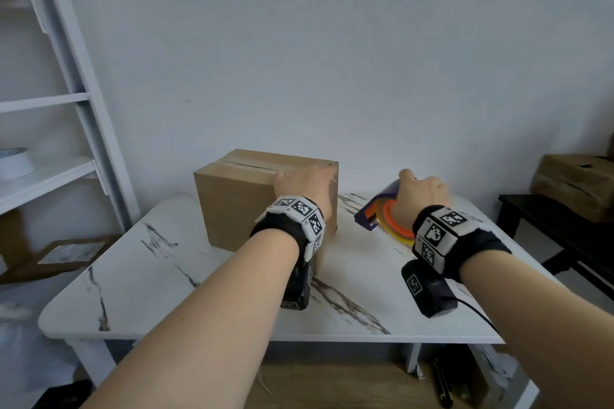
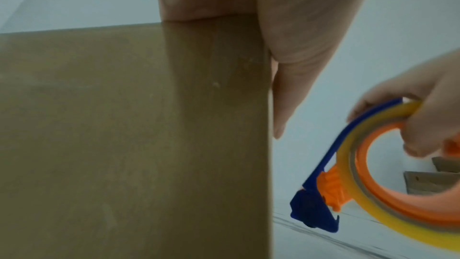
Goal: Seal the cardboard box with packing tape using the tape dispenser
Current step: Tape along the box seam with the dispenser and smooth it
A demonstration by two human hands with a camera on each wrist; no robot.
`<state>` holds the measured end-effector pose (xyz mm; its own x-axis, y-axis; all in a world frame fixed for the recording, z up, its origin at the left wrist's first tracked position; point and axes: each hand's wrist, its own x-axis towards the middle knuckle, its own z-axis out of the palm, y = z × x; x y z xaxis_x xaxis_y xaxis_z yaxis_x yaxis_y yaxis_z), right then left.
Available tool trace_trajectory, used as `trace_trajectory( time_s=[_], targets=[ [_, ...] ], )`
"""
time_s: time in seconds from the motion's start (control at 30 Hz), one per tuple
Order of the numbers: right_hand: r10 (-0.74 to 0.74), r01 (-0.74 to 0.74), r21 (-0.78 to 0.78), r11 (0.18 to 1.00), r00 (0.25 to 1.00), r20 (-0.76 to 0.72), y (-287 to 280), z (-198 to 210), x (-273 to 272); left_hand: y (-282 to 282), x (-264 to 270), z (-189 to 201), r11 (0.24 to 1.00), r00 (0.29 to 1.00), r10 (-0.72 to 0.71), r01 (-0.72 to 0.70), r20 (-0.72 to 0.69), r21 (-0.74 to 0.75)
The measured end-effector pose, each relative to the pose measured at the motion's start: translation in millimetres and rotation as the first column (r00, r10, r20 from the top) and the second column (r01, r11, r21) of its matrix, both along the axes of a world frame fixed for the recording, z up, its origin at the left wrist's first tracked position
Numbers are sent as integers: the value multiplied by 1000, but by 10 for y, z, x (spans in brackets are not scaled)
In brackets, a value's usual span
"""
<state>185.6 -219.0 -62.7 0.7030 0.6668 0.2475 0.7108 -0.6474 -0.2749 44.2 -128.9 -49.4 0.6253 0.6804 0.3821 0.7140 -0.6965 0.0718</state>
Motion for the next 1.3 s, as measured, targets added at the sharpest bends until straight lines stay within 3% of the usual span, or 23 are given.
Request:
trace_trajectory(
  time_s=[0.13,0.27,0.5,0.67,0.8,0.97,1.03,1.1,1.17,1.3],
  targets=[
    [-37,43,34,999,986,-165,4,-112,11,52,-76,53,999,996,-49,47,-78,-24],
    [19,-13,28,1000,973,-231,37,-188,-40,91,-222,113,980,988,-115,96,-101,-173],
    [192,-194,15,981,951,-241,103,-229,-243,161,-521,186,926,978,-198,207,63,-315],
    [343,-372,-113,921,915,-212,99,-278,-428,222,-603,122,906,968,-195,239,156,-349],
    [373,-393,-193,899,919,-128,90,-390,-508,238,-657,80,951,983,-182,180,18,-249],
    [347,-406,-241,882,903,-252,101,-306,-618,215,-680,90,990,968,-116,95,-222,-105],
    [325,-357,-168,919,927,-190,119,-238,-636,211,-672,90,993,959,-106,89,-265,-73],
    [340,-335,58,940,918,-205,163,-184,-646,202,-662,89,994,958,-104,90,-268,-64],
    [406,-312,318,895,867,-291,222,-114,-697,198,-658,92,995,959,-97,85,-267,-55],
    [474,-207,532,821,767,-432,360,-91,-752,197,-633,90,996,957,-82,71,-277,-50]
  ],
)
